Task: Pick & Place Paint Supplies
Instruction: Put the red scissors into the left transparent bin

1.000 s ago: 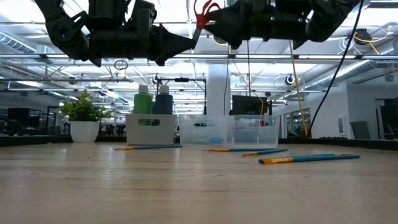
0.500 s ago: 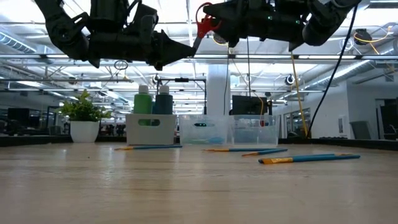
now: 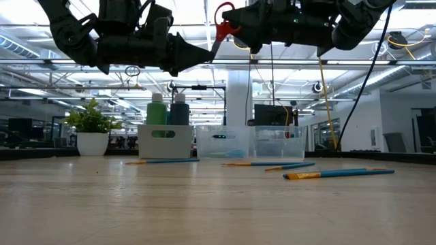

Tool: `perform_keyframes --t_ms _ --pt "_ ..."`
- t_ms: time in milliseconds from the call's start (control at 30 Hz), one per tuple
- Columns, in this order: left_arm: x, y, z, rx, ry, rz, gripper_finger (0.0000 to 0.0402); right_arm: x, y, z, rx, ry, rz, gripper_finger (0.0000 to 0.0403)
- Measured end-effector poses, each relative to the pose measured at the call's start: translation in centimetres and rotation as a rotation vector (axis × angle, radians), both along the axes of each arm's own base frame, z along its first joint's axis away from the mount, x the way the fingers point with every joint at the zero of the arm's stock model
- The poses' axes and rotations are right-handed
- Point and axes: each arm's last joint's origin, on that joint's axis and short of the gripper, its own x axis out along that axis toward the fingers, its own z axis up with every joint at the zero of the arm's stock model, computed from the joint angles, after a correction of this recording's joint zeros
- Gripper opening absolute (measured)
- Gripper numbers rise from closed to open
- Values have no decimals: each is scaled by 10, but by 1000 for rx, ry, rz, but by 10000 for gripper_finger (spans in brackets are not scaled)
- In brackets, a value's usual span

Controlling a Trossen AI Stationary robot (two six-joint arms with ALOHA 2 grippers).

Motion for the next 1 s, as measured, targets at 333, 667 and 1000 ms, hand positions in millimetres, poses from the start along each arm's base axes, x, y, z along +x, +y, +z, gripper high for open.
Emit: perform_keyframes --t_ms 333,667,1000 --pt "0 0 0 -2 2 0 5 0 -1 0 -11 3 -3 93" --pt "0 0 0 -4 4 -3 5 0 -1 -3 -48 24 -8 21" --pt "0 0 0 -8 4 -2 11 0 -1 -3 -50 24 -10 17"
